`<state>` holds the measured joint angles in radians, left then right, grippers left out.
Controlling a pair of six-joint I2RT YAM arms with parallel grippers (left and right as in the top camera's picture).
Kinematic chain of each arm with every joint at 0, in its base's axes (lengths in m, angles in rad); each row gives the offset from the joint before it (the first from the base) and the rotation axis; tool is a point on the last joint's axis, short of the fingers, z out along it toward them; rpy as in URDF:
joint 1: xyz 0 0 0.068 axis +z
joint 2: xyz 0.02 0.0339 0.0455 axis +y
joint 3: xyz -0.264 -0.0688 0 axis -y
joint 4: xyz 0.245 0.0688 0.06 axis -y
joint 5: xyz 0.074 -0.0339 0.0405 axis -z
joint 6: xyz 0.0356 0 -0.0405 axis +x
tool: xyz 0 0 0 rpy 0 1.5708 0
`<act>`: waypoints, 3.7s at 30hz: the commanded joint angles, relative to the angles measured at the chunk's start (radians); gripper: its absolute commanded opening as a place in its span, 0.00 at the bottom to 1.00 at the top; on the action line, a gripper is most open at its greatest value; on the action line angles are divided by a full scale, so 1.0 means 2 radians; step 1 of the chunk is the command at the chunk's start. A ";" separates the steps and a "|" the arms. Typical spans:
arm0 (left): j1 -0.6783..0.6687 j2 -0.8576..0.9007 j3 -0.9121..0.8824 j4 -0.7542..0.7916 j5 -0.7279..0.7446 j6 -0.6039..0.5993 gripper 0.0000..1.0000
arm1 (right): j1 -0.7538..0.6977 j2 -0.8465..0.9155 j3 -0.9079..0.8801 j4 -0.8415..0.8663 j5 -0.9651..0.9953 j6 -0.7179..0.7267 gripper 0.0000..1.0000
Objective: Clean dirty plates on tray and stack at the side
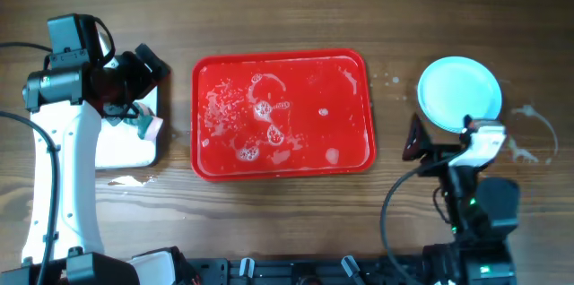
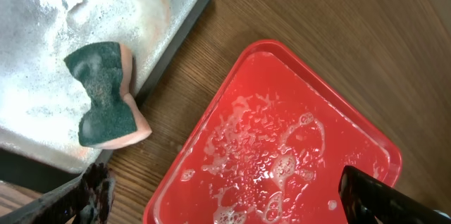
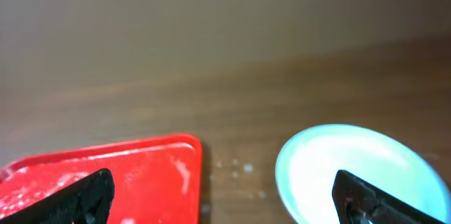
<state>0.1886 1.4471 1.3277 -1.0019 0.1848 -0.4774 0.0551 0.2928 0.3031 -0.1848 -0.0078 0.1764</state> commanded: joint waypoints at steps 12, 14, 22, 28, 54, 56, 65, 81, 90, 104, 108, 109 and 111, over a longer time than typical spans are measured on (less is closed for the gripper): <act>-0.001 -0.005 0.001 0.000 0.004 -0.001 1.00 | -0.001 -0.145 -0.149 0.099 -0.079 0.047 1.00; -0.001 -0.005 0.001 0.000 0.004 -0.001 1.00 | -0.001 -0.144 -0.149 0.099 -0.079 0.047 1.00; -0.001 -0.005 0.001 0.000 0.004 -0.001 1.00 | -0.001 -0.144 -0.149 0.099 -0.079 0.047 1.00; -0.002 -0.020 0.001 -0.002 -0.012 0.000 1.00 | -0.001 -0.141 -0.149 0.099 -0.079 0.047 1.00; -0.131 -0.603 -0.608 0.505 -0.072 0.163 1.00 | -0.001 -0.139 -0.149 0.099 -0.079 0.047 0.99; -0.131 -0.616 -0.622 0.505 -0.069 0.189 1.00 | -0.001 -0.139 -0.149 0.099 -0.079 0.047 1.00; -0.131 -0.688 -0.629 0.388 -0.057 0.198 1.00 | -0.001 -0.139 -0.149 0.099 -0.079 0.046 1.00; -0.132 -0.722 -0.630 0.390 -0.058 0.284 1.00 | -0.001 -0.139 -0.149 0.099 -0.079 0.047 1.00; -0.132 -0.722 -0.630 0.390 -0.058 0.284 1.00 | -0.001 -0.139 -0.149 0.099 -0.079 0.047 1.00; -0.132 -0.722 -0.630 0.390 -0.058 0.284 1.00 | -0.001 -0.139 -0.149 0.099 -0.079 0.047 1.00; -0.132 -0.722 -0.630 0.390 -0.057 0.284 1.00 | -0.001 -0.139 -0.149 0.099 -0.079 0.047 1.00; -0.132 -0.722 -0.630 0.392 -0.058 0.284 1.00 | -0.001 -0.139 -0.149 0.099 -0.079 0.047 1.00; -0.132 -0.722 -0.630 0.411 -0.058 0.284 1.00 | -0.001 -0.139 -0.149 0.099 -0.079 0.047 1.00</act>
<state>-0.0715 0.0139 0.0738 -0.2230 0.0540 0.0708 0.0551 0.0204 0.0074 0.0086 -0.1501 0.2611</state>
